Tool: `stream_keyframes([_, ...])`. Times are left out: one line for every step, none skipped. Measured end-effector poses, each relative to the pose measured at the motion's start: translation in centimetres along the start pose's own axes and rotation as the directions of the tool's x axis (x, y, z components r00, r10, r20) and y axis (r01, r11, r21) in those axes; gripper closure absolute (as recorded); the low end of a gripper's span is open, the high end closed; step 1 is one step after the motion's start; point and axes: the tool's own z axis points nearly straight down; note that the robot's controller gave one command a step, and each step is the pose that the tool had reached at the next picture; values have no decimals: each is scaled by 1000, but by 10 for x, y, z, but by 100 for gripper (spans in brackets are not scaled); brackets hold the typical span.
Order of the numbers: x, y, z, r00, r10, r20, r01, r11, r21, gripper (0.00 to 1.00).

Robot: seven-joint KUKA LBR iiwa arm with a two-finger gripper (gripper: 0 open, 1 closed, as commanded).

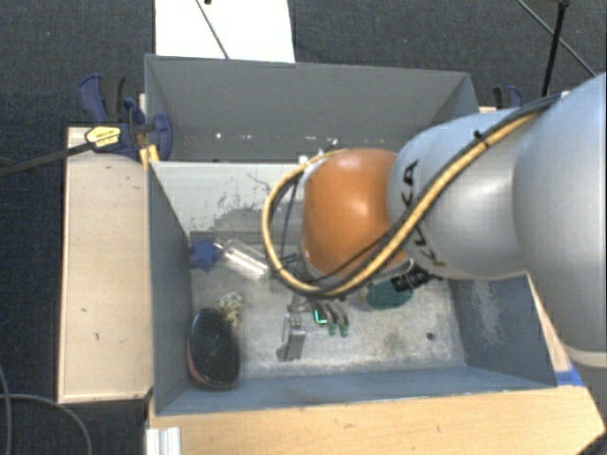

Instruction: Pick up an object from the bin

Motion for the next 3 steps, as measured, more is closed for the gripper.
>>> stream_keyframes([-32,65,55,998,-57,3,57,998,7,0])
stream_keyframes([4,85,68,926,-377,6,377,926,1,0])
stream_keyframes([3,82,68,929,-370,5,370,929,5,100])
